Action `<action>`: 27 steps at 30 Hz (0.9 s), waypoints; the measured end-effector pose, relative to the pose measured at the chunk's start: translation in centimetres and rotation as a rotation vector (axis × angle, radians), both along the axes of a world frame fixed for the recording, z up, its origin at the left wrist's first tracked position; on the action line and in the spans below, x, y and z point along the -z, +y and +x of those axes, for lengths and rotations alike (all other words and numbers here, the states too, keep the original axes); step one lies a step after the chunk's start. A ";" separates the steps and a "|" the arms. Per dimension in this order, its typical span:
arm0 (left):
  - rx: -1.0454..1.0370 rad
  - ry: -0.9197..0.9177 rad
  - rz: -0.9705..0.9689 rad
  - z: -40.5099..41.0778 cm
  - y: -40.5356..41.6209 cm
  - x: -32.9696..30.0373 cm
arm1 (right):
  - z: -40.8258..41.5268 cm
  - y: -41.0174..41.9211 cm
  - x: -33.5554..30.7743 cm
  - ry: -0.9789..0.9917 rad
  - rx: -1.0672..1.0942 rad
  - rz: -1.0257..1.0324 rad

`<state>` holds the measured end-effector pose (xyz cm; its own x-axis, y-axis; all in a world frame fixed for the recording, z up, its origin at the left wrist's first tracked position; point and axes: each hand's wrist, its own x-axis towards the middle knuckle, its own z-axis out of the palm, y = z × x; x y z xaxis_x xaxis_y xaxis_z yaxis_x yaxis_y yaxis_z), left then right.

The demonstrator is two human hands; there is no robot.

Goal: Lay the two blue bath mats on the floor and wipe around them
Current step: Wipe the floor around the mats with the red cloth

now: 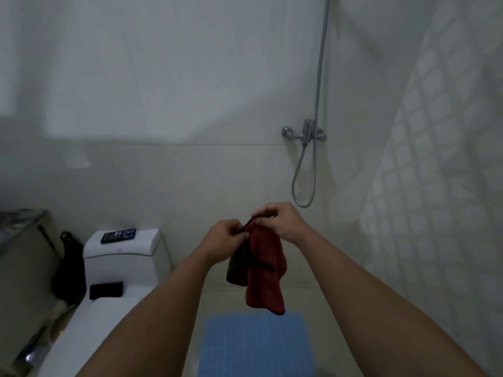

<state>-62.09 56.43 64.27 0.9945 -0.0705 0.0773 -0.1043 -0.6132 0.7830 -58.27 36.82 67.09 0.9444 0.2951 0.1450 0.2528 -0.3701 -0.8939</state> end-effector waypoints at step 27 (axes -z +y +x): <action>-1.372 -0.264 0.620 -44.0 8.9 -27.9 | -22.6 31.0 -22.7 -0.155 -1.409 0.344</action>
<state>-106.05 65.36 92.18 0.2804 0.7773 0.5632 0.7078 -0.5638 0.4256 -80.84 67.83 89.82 -0.1238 0.8740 0.4699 0.3178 0.4835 -0.8156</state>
